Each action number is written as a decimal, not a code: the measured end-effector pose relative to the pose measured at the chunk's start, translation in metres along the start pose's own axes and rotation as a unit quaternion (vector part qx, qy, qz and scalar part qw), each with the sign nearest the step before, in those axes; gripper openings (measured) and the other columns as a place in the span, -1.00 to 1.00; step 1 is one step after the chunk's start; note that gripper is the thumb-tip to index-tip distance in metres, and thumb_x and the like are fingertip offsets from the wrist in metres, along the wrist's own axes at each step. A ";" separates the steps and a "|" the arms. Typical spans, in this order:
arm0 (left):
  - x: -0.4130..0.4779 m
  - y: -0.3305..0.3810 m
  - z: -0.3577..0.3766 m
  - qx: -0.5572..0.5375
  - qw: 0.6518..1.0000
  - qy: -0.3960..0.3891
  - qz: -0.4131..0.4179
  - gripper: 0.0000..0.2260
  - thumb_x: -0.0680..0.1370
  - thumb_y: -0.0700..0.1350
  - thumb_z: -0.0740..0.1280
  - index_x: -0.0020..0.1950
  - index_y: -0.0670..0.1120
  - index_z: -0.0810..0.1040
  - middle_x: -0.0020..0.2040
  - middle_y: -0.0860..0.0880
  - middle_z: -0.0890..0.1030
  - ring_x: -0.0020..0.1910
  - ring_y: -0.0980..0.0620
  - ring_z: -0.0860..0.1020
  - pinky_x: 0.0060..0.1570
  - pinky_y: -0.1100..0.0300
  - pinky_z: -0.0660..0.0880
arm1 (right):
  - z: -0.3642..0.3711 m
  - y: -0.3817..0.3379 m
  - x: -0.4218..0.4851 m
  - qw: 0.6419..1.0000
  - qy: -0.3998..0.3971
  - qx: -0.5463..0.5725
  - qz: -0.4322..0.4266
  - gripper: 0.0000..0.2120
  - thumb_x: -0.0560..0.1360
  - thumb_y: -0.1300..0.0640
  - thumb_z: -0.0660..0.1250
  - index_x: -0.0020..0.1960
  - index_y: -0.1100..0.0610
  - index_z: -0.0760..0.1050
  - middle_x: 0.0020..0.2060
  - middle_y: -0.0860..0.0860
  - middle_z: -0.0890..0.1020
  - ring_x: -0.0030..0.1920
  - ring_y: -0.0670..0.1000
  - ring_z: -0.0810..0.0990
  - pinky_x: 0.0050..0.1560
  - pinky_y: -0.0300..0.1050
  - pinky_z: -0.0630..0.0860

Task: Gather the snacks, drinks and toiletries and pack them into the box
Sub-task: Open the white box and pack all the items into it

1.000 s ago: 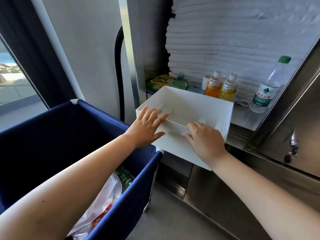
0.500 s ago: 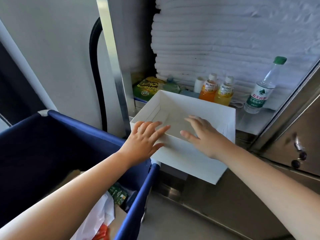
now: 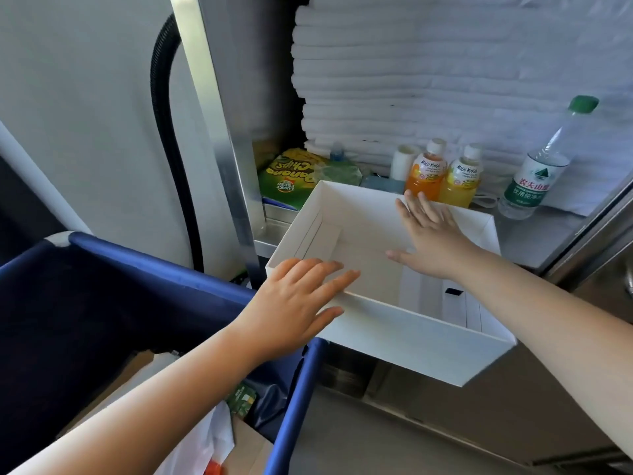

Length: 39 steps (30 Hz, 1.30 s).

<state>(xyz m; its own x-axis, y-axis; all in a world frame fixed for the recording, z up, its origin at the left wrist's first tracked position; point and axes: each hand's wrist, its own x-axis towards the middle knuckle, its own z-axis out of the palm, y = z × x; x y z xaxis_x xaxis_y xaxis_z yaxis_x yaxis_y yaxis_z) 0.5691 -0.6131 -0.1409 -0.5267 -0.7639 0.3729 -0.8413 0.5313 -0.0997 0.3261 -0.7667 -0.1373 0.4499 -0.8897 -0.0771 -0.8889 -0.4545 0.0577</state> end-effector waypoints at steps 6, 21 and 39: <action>0.064 -0.029 -0.009 -0.161 0.982 -0.023 -0.097 -0.54 0.62 0.15 -0.09 0.51 0.10 0.12 0.50 0.10 0.20 0.47 0.15 0.09 0.38 0.27 -0.08 | -0.010 0.006 -0.002 0.999 -0.018 -0.034 -0.030 -0.10 0.50 -0.32 0.09 0.49 0.11 -0.40 0.44 0.06 -0.44 0.45 0.09 -0.44 0.44 0.08 -0.31; 0.141 -0.074 0.050 0.088 0.971 -0.187 -0.124 -0.44 0.64 0.10 -0.10 0.46 -0.02 -0.41 0.51 -0.03 -0.31 0.47 0.01 -0.33 0.41 0.13 -0.32 | -0.020 0.034 0.039 0.973 0.053 -0.052 -0.219 -0.18 0.57 -0.16 0.06 0.43 0.09 -0.51 0.36 -0.03 -0.51 0.37 -0.07 -0.53 0.21 -0.27 -0.60; 0.142 -0.076 0.048 -0.013 0.979 -0.153 -0.137 -0.46 0.64 0.12 -0.04 0.53 0.07 -0.24 0.53 0.10 -0.21 0.45 0.17 -0.32 0.27 0.33 -0.48 | -0.028 0.040 0.062 0.950 0.078 0.005 -0.303 -0.40 0.63 -0.02 0.04 0.53 0.04 -0.21 0.53 -0.09 -0.08 0.49 -0.18 -0.09 0.34 -0.41 -0.29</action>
<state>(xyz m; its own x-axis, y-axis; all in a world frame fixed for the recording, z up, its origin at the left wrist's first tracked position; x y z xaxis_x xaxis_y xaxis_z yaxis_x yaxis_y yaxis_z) 0.5527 -0.7797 -0.1248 -0.2973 -0.9508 0.0874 -0.9546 0.2976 -0.0099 0.3209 -0.8413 -0.1118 0.8857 -0.4610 0.0550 -0.4633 -0.8853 0.0397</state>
